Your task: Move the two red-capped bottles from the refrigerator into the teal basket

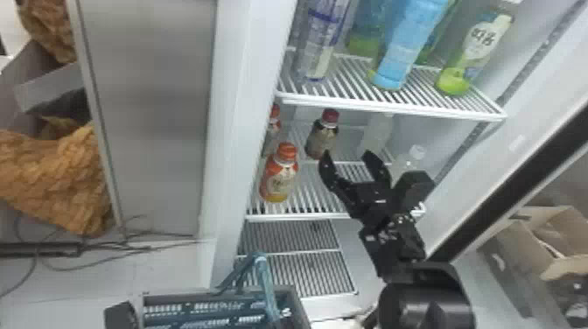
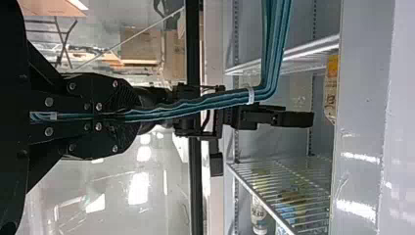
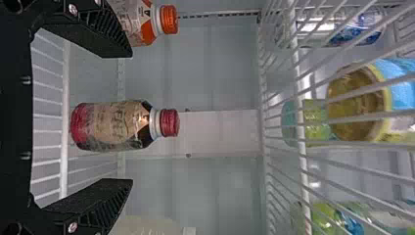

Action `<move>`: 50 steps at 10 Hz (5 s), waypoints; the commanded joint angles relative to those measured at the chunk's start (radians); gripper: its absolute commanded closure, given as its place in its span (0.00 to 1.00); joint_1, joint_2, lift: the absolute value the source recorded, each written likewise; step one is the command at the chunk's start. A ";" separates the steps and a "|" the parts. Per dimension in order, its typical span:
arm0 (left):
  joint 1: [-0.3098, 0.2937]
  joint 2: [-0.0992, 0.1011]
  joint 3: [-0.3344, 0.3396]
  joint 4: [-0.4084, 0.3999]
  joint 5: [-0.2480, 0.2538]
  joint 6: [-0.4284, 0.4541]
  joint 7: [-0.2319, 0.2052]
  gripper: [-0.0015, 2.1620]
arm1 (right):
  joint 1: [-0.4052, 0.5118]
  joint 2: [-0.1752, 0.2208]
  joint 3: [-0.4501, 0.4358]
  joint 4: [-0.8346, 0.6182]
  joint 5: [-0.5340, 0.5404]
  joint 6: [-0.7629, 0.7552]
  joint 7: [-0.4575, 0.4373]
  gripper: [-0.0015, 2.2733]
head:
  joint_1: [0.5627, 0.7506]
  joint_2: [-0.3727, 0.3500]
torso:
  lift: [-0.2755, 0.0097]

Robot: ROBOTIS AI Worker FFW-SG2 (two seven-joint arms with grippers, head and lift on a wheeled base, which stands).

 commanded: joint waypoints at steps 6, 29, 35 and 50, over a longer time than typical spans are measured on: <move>-0.011 0.002 -0.019 0.016 0.032 0.000 0.000 0.51 | -0.124 -0.008 0.011 0.150 0.072 0.000 -0.032 0.04 | 0.70 0.03 | 0.17; -0.065 0.019 -0.119 0.043 0.104 0.015 0.002 0.51 | -0.347 -0.031 0.111 0.334 0.104 0.147 -0.083 0.05 | 0.70 0.03 | 0.17; -0.067 0.019 -0.119 0.048 0.104 0.010 0.002 0.51 | -0.369 -0.033 0.111 0.354 0.134 0.184 -0.106 0.29 | 0.70 0.03 | 0.17; -0.055 0.018 -0.109 0.050 0.104 0.000 -0.006 0.51 | -0.016 -0.034 -0.012 -0.113 0.050 0.226 -0.049 0.33 | 0.70 0.03 | 0.17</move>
